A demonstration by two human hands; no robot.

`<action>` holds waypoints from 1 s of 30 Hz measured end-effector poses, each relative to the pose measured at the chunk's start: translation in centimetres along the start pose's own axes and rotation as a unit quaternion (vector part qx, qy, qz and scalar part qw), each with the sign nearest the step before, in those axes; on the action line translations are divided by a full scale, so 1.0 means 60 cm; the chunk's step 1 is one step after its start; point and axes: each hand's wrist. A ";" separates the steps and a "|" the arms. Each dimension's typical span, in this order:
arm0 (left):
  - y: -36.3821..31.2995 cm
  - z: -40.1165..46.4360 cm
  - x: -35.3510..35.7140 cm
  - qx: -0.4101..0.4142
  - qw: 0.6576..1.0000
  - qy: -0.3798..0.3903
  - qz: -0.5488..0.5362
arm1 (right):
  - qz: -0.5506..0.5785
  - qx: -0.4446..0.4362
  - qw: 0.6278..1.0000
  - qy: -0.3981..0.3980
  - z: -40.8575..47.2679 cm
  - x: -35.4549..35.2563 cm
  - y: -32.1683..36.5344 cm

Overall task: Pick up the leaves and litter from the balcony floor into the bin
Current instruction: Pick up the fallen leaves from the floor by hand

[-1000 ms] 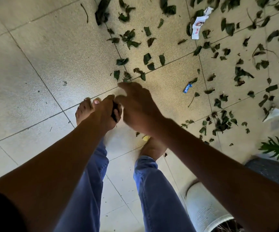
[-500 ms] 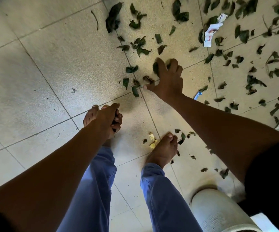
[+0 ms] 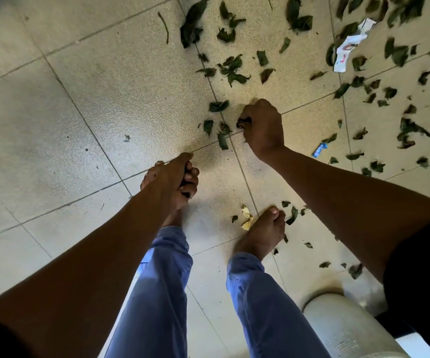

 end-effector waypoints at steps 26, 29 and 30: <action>-0.009 0.000 -0.025 0.015 0.999 0.026 -0.030 | -0.204 -0.117 0.965 0.117 -0.065 0.002 0.105; -0.013 -0.002 -0.022 0.016 0.999 0.029 -0.031 | -0.263 -0.139 0.942 0.154 -0.065 0.020 0.098; -0.013 -0.001 -0.021 0.016 0.999 0.030 -0.032 | -0.275 -0.144 0.937 0.158 -0.064 0.026 0.099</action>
Point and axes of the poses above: each hand's wrist, its own z-axis towards the middle knuckle, its own x-axis out of the palm, y = z × x, and after that the axes turned 2 degrees about -x, right-handed
